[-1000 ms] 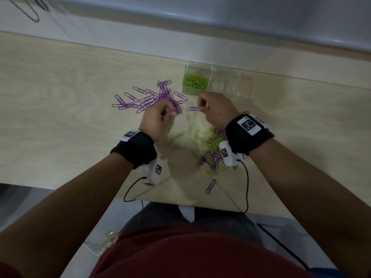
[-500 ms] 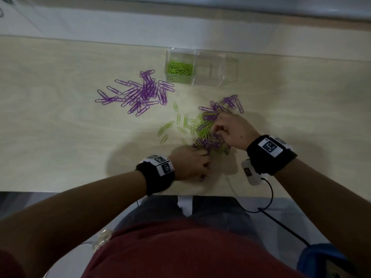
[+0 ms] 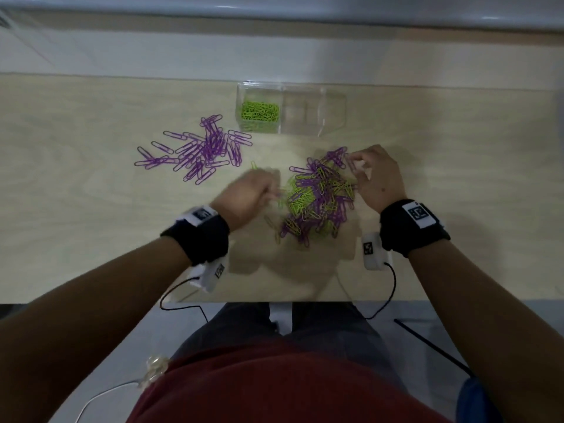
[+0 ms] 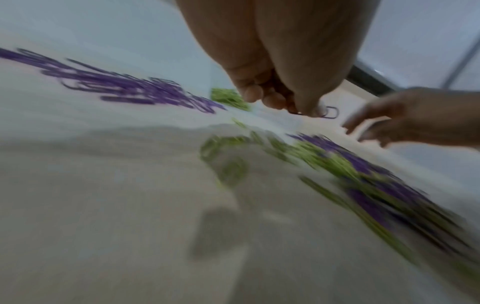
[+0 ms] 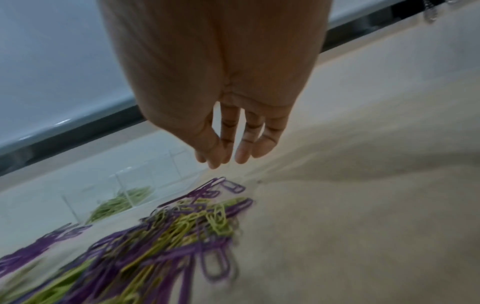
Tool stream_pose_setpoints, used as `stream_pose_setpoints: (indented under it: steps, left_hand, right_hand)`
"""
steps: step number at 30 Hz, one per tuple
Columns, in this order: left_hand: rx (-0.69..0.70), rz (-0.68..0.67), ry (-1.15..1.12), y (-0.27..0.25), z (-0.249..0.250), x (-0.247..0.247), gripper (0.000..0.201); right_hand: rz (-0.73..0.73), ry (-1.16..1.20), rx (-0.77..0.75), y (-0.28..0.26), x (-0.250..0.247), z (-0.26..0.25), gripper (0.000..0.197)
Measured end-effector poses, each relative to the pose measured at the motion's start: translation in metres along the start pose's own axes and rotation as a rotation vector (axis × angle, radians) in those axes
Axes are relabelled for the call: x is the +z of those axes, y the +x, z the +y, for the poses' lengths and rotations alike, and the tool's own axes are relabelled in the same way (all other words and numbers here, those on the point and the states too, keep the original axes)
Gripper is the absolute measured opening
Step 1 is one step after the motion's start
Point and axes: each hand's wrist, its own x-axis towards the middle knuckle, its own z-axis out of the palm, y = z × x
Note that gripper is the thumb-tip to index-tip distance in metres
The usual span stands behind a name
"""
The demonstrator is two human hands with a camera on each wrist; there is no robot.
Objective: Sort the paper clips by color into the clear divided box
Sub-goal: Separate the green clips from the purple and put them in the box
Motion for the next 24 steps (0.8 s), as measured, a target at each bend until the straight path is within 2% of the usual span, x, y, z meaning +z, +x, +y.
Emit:
stream_pose_setpoints:
  steps: [1,3,5,7,9,12,13,16,20,24]
  left_hand:
    - [-0.066,0.071,0.006,0.006,-0.007,-0.009,0.026]
    - [-0.153,0.155,0.159,0.018,-0.018,-0.020,0.023]
    - [-0.141,0.160,0.278,0.033,-0.017,-0.018,0.021]
    - [-0.097,0.049,0.212,0.050,-0.005,-0.005,0.030]
    - [-0.084,-0.091,0.129,0.066,0.010,0.009,0.047]
    - [-0.133,-0.229,0.179,0.087,0.023,0.023,0.067]
    - [-0.157,-0.236,0.181,0.091,0.024,0.025,0.064]
    - [-0.220,-0.205,0.088,0.099,0.017,0.025,0.038]
    - [-0.253,-0.176,-0.015,0.096,0.008,0.021,0.018]
    - [-0.319,-0.067,-0.248,0.087,0.005,0.009,0.012]
  right_hand:
    - [-0.031,-0.034,-0.013,0.007,0.000,-0.001,0.039]
    - [-0.124,-0.107,-0.064,0.020,-0.001,-0.008,0.050]
    - [-0.212,-0.182,-0.142,0.031,-0.001,-0.014,0.056]
    - [-0.283,-0.244,-0.186,0.040,0.001,-0.016,0.054]
    - [-0.320,-0.278,-0.166,0.047,0.004,-0.015,0.046]
    - [-0.325,-0.281,-0.113,0.051,0.006,-0.012,0.032]
    - [-0.325,-0.270,-0.103,0.052,0.007,-0.010,0.027]
    - [-0.314,-0.171,-0.065,0.051,0.007,-0.005,0.011]
    - [-0.274,-0.017,-0.032,0.050,0.000,0.003,0.009]
    - [-0.117,0.097,0.053,0.049,-0.017,0.015,0.008]
